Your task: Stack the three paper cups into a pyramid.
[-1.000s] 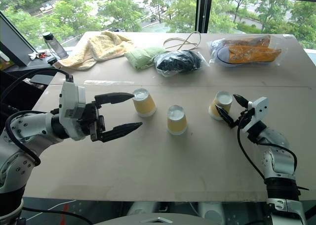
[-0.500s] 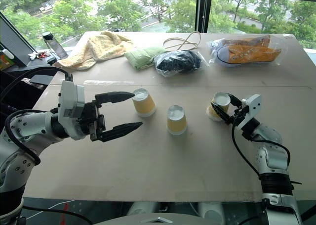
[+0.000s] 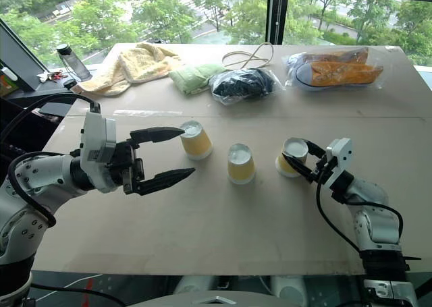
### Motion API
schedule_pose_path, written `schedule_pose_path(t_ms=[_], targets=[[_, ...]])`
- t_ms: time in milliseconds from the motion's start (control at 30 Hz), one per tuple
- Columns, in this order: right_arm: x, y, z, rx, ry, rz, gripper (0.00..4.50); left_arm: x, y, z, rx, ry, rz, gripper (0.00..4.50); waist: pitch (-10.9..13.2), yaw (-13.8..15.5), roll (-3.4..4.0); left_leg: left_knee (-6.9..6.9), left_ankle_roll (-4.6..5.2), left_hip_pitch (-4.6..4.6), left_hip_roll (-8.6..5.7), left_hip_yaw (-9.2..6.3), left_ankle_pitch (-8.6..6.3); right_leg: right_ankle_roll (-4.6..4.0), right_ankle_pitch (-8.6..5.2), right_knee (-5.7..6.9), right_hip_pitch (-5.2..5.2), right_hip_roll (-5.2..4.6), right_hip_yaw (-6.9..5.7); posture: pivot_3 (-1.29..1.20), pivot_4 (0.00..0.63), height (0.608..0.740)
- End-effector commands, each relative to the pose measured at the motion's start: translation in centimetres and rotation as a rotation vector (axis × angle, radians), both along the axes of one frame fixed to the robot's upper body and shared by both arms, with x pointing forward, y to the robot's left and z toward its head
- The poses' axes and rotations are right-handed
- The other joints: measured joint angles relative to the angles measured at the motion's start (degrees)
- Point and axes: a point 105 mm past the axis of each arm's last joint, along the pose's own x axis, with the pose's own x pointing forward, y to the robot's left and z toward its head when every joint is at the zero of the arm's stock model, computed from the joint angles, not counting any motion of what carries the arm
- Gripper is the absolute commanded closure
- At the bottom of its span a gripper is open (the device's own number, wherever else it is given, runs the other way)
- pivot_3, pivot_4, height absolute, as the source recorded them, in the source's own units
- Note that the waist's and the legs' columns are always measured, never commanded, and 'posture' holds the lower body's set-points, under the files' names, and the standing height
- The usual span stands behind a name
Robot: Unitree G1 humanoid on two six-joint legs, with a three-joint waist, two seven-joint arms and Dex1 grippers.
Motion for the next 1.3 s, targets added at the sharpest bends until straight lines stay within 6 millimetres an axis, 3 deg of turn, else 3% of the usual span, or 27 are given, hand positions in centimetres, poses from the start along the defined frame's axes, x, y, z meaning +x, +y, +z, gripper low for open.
schedule_pose_path(t_ms=[33, 233, 500, 1000, 1033, 1133, 1300], targets=[[-0.6, 1.1, 0.6, -0.004, -0.017, 0.052, 2.29, -0.7, -0.3, 0.7, -0.029, -0.027, -0.033, 0.00, 0.0, 0.0, 0.00, 0.00, 0.00, 0.01, 0.00, 0.00, 0.00, -0.03, -0.01, 0.00, 0.00, 0.00, 0.00, 0.00, 0.150, 0.740], [-0.5, 2.4, 0.3, -0.013, -0.021, 0.082, 2.29, -2.0, 0.3, -0.7, -0.014, 0.090, -0.093, 0.00, 0.0, 0.0, -0.01, 0.00, 0.00, 0.01, 0.02, 0.00, 0.00, -0.06, -0.04, 0.00, 0.00, 0.02, 0.00, 0.00, 0.150, 0.740], [-0.5, 3.5, 0.2, -0.009, -0.019, 0.119, 2.29, -2.7, -0.3, -0.6, -0.022, 0.102, -0.159, 0.00, 0.0, 0.0, -0.01, 0.00, -0.01, 0.01, 0.01, 0.00, 0.00, -0.11, -0.06, -0.01, 0.00, 0.00, 0.00, 0.00, 0.150, 0.740], [-0.7, 4.3, 0.0, -0.019, 0.006, 0.159, 2.29, -1.9, -1.1, -0.3, -0.025, 0.077, -0.201, 0.00, 0.0, 0.0, -0.01, -0.01, -0.01, 0.01, 0.02, 0.00, 0.00, -0.08, -0.05, -0.01, 0.00, 0.01, 0.00, 0.00, 0.150, 0.740], [-0.7, 4.3, 0.0, -0.017, 0.005, 0.158, 1.25, -1.9, -1.1, -0.3, -0.025, 0.076, -0.202, 0.00, 0.0, 0.0, -0.01, -0.01, -0.01, 0.01, 0.02, 0.00, 0.00, -0.08, -0.05, -0.01, 0.00, 0.02, 0.00, 0.00, 0.150, 0.740], [-0.8, 4.3, 0.1, -0.014, 0.013, 0.167, 0.02, -1.8, -1.1, -0.3, -0.025, 0.072, -0.205, 0.00, 0.0, 0.0, 0.00, -0.01, -0.01, 0.01, 0.02, 0.00, 0.00, -0.09, -0.05, -0.01, 0.00, 0.01, 0.00, 0.00, 0.150, 0.740], [-1.1, 3.6, 0.7, -0.016, 0.003, 0.167, 0.02, -1.7, -0.8, -0.5, -0.028, 0.069, -0.188, 0.00, 0.0, 0.1, -0.01, 0.00, -0.01, -0.03, 0.01, 0.00, 0.00, -0.06, -0.04, -0.05, -0.02, 0.01, -0.01, 0.00, 0.150, 0.740]])
